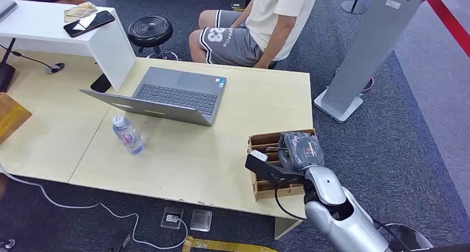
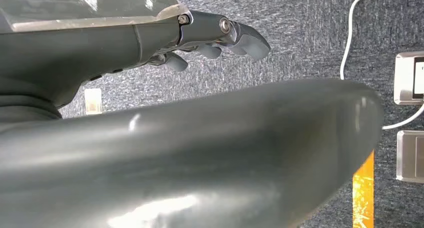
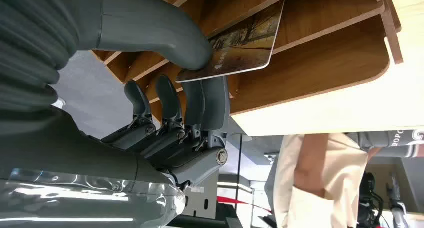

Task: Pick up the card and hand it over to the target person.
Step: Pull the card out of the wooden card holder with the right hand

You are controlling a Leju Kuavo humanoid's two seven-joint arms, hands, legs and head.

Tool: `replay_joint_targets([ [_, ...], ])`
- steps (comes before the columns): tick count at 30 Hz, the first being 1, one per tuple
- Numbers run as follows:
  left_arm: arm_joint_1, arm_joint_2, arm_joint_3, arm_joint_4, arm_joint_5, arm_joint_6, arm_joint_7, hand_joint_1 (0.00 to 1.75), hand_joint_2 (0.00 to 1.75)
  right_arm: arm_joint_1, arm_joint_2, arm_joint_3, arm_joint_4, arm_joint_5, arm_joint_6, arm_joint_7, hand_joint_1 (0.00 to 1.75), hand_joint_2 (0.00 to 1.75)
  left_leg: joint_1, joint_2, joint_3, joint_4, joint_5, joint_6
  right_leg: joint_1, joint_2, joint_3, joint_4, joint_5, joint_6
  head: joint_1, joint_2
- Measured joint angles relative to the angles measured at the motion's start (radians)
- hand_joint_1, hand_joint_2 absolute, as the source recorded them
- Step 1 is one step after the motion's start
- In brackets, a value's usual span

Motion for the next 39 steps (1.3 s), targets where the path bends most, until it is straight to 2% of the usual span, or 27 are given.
replay_joint_targets([
  [6,-0.001,0.002,-0.01,-0.003,-0.011,-0.007,-0.007,0.0,0.0,0.002,-0.001,-0.002,0.0,-0.001,-0.002,0.001,1.61,1.75,0.0,0.0,0.0,0.0,0.0,0.0,0.0,0.0,0.0,0.0,0.0,0.0,0.0,0.0],
  [18,-0.006,0.0,-0.005,0.0,-0.011,0.006,-0.009,0.0,0.0,-0.004,-0.007,-0.004,-0.013,-0.002,0.003,0.002,1.61,1.75,0.0,-0.001,0.0,0.0,0.0,0.0,0.0,-0.001,0.0,0.0,0.0,0.0,0.0,0.0],
  [23,-0.004,0.0,-0.004,0.0,-0.008,0.006,-0.005,0.0,0.0,-0.047,-0.024,-0.024,-0.094,-0.019,0.004,0.016,1.61,1.75,0.0,0.0,-0.002,0.001,0.0,0.0,0.0,0.0,-0.002,0.001,0.0,0.0,0.0,0.0],
  [28,0.001,0.001,0.0,0.002,0.0,0.002,-0.003,0.0,0.0,-0.121,-0.071,-0.04,-0.219,-0.062,0.088,0.079,1.61,1.75,-0.001,0.001,-0.004,0.003,-0.001,0.0,-0.001,0.001,-0.004,0.004,-0.001,0.0,0.0,0.0],
  [34,0.004,0.006,0.002,0.003,0.007,-0.002,0.001,0.0,0.0,-0.247,-0.121,-0.033,-0.326,-0.194,0.23,0.135,1.61,1.75,-0.001,0.001,-0.004,0.004,-0.001,0.0,-0.001,0.001,-0.005,0.004,0.0,0.0,0.0,0.0],
  [39,0.005,0.004,0.004,0.004,0.013,-0.004,0.0,0.0,0.0,-0.315,-0.122,-0.01,-0.328,-0.274,0.25,0.134,1.61,1.75,-0.001,0.001,-0.002,0.002,0.0,0.0,-0.001,0.001,-0.003,0.002,0.0,0.0,0.0,0.0],
])
